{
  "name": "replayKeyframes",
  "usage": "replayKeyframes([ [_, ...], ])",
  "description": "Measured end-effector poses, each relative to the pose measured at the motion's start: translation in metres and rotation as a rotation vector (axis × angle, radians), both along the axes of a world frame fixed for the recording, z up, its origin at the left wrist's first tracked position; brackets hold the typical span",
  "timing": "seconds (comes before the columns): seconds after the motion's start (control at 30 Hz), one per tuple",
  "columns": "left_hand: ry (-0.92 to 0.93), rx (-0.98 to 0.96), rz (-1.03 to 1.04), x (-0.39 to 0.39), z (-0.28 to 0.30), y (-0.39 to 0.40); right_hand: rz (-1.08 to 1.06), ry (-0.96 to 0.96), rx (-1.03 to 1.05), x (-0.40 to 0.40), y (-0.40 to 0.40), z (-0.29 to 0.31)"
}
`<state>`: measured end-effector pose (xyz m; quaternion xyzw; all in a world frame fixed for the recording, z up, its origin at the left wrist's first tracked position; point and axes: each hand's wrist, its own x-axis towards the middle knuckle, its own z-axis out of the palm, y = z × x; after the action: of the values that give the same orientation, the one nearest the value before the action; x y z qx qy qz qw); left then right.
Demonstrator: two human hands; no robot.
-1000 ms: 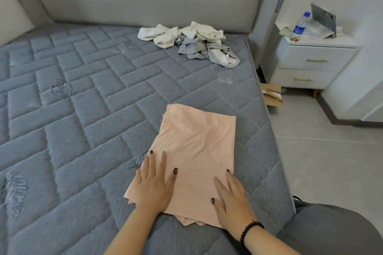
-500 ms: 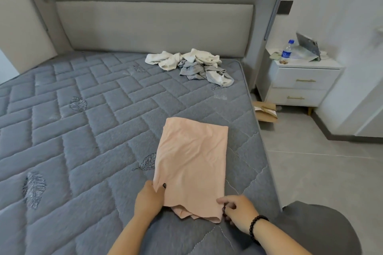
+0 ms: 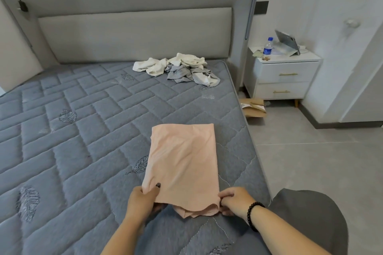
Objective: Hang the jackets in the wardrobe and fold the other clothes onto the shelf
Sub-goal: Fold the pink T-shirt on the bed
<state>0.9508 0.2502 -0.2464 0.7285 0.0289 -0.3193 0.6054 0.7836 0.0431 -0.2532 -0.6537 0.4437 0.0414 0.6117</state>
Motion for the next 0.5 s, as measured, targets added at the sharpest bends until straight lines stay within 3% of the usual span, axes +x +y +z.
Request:
replayKeyframes([
  [0.17, 0.045, 0.029, 0.111, 0.011, -0.013, 0.013, 0.057, -0.085, 0.204, 0.006, 0.017, -0.003],
  [0.23, 0.059, 0.088, 0.150, 0.009, -0.022, 0.018, 0.035, -0.074, 0.175, 0.010, 0.022, -0.002],
  [0.37, -0.002, 0.133, 0.178, 0.006, -0.032, 0.025, 0.058, -0.075, -0.045, 0.010, 0.017, -0.002],
  [0.5, -0.033, 0.134, 0.211, 0.005, -0.031, 0.024, 0.613, 0.033, -0.522, 0.000, 0.016, -0.008],
])
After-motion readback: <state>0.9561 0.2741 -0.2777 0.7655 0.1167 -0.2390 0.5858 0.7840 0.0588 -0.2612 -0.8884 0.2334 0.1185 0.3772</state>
